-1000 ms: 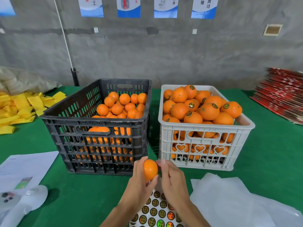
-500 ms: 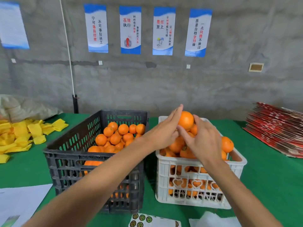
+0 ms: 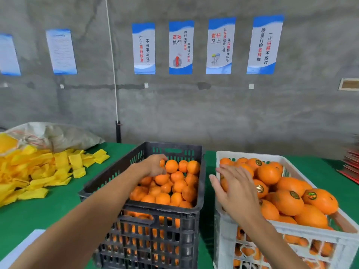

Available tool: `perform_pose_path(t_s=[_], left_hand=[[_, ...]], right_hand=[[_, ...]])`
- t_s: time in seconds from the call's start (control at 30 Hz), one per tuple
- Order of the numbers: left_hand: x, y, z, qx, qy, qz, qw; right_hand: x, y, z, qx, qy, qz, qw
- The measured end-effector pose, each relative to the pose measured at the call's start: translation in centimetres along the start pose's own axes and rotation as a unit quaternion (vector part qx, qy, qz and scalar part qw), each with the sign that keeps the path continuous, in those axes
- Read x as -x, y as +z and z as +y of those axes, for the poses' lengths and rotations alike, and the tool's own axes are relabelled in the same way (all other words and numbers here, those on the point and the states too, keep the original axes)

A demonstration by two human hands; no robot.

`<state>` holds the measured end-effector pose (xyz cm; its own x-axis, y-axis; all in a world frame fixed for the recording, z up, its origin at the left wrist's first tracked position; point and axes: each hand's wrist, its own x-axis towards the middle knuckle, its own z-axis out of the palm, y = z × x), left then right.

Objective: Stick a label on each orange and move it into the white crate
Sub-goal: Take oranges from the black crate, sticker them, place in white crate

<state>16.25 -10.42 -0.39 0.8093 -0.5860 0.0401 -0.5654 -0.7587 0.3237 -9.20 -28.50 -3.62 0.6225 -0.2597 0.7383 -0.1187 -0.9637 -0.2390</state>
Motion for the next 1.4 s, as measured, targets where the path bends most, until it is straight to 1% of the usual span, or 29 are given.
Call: perform_pose_path(t_s=[0.07,0.17,0.2,0.3,0.37,0.4,0.47,0.53,0.67,0.73,0.8,0.83,0.9,1.0,1.07,1.13,1.23,1.33,1.4], left_hand=[[-1.6,0.7,-0.9,0.016,-0.029,-0.058,0.998],[-4.4,2.0,0.8,0.039,-0.041,-0.155,0.986],[-5.2,2.4,2.0,0.024,-0.037,-0.182,0.982],[-7.6,4.5,5.5,-0.092,-0.012,-0.269,0.959],[-8.6,6.4,7.1,-0.16,-0.025,-0.31,0.937],[-8.9,7.3,7.5,-0.175,-0.035,-0.311,0.933],[-9.0,8.5,7.9,-0.166,-0.053,-0.306,0.936],[-9.2,9.3,8.0,-0.175,-0.049,-0.321,0.93],[-8.4,9.0,7.9,-0.225,0.009,-0.3,0.927],[-7.5,7.5,7.6,-0.226,0.005,-0.28,0.933],[-5.9,4.8,7.5,-0.19,0.01,-0.239,0.952],[-4.8,3.3,7.5,-0.174,0.025,-0.199,0.964],[-2.0,0.9,7.7,-0.155,0.078,-0.088,0.981],[3.7,-0.1,8.6,-0.075,0.143,0.074,0.984],[7.9,0.4,9.6,-0.019,0.175,0.163,0.971],[11.7,1.3,10.6,0.03,0.205,0.241,0.948],[16.2,3.4,11.7,0.088,0.235,0.321,0.913],[19.3,6.1,11.6,0.088,0.275,0.376,0.881],[20.7,8.5,10.9,0.095,0.295,0.383,0.87]], right_hand=[[-0.8,1.9,-1.7,-0.077,0.015,-0.03,0.996],[-2.1,4.2,-2.6,-0.145,0.04,-0.027,0.988],[-2.6,4.8,-2.5,-0.156,0.049,-0.022,0.986],[-4.0,5.9,-2.0,-0.165,0.075,-0.013,0.983],[-4.7,6.4,-1.7,-0.155,0.09,-0.017,0.984],[-4.9,6.6,-1.6,-0.15,0.095,-0.021,0.984],[-4.9,7.0,-1.6,-0.151,0.098,-0.026,0.983],[-4.8,7.3,-1.6,-0.164,0.096,-0.024,0.982],[-4.2,7.4,-1.2,-0.187,0.095,-0.014,0.978],[-4.0,7.0,-1.1,-0.186,0.09,-0.023,0.978],[-3.9,6.3,-1.1,-0.194,0.092,-0.028,0.976],[-3.8,5.9,-1.4,-0.199,0.092,-0.026,0.975],[-3.4,4.9,-2.3,-0.219,0.082,-0.018,0.972],[-2.1,3.4,-4.0,-0.264,0.074,0.013,0.962],[-1.0,2.2,-5.1,-0.285,0.084,0.038,0.954],[0.2,1.0,-5.9,-0.325,0.089,0.062,0.94],[2.7,-0.9,-6.1,-0.398,0.07,0.096,0.91],[6.4,-1.9,-5.7,-0.426,0.041,0.111,0.897],[9.1,-1.9,-5.1,-0.419,0.02,0.106,0.901]])
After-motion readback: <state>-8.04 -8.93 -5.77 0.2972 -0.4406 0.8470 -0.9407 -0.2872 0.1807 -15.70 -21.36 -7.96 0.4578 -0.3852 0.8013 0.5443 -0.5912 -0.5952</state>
